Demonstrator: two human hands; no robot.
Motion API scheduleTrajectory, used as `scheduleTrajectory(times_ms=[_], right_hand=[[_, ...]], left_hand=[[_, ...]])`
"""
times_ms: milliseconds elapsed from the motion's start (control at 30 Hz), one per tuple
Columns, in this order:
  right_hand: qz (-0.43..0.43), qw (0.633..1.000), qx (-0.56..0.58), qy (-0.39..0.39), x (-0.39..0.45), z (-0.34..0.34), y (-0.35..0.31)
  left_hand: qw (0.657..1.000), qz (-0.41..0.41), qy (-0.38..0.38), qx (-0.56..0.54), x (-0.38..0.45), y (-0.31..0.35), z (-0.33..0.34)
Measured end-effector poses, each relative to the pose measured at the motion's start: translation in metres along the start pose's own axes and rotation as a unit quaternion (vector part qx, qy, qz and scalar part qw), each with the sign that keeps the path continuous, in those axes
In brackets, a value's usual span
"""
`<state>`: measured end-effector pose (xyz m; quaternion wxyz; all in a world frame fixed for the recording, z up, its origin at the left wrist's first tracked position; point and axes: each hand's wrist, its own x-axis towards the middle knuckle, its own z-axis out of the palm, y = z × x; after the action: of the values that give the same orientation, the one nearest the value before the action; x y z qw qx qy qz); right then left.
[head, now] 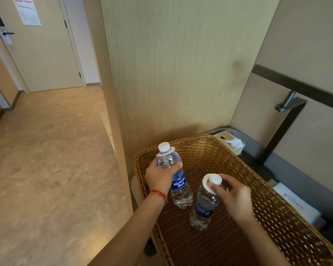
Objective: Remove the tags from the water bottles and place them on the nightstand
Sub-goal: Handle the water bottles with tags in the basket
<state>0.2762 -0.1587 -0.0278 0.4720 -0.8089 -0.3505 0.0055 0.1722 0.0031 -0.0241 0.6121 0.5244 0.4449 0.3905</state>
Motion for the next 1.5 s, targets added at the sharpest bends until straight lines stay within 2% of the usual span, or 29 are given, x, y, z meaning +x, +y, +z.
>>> scheduleTrajectory(times_ms=[333,467,633,900,1267,1500], right_hand=[[-0.040,0.996,0.053,0.064,-0.002,-0.040,-0.051],[-0.054,0.991,0.079,0.097,0.003,-0.058,-0.081],[-0.102,0.984,0.102,0.103,-0.007,-0.070,-0.116],[-0.090,0.984,0.114,0.107,-0.049,-0.068,-0.157],[-0.118,0.978,0.129,0.114,-0.146,-0.042,-0.234],[-0.116,0.977,0.146,0.107,-0.221,-0.018,-0.261]], left_hand=[[0.987,0.108,-0.090,-0.075,-0.031,0.075,-0.020],[0.980,0.142,-0.092,-0.106,-0.042,0.105,-0.036],[0.967,0.192,-0.084,-0.147,-0.059,0.125,-0.064],[0.953,0.242,-0.074,-0.166,-0.087,0.134,-0.115],[0.942,0.261,-0.107,-0.183,-0.129,0.125,-0.234],[0.950,0.227,-0.133,-0.167,-0.156,0.107,-0.302]])
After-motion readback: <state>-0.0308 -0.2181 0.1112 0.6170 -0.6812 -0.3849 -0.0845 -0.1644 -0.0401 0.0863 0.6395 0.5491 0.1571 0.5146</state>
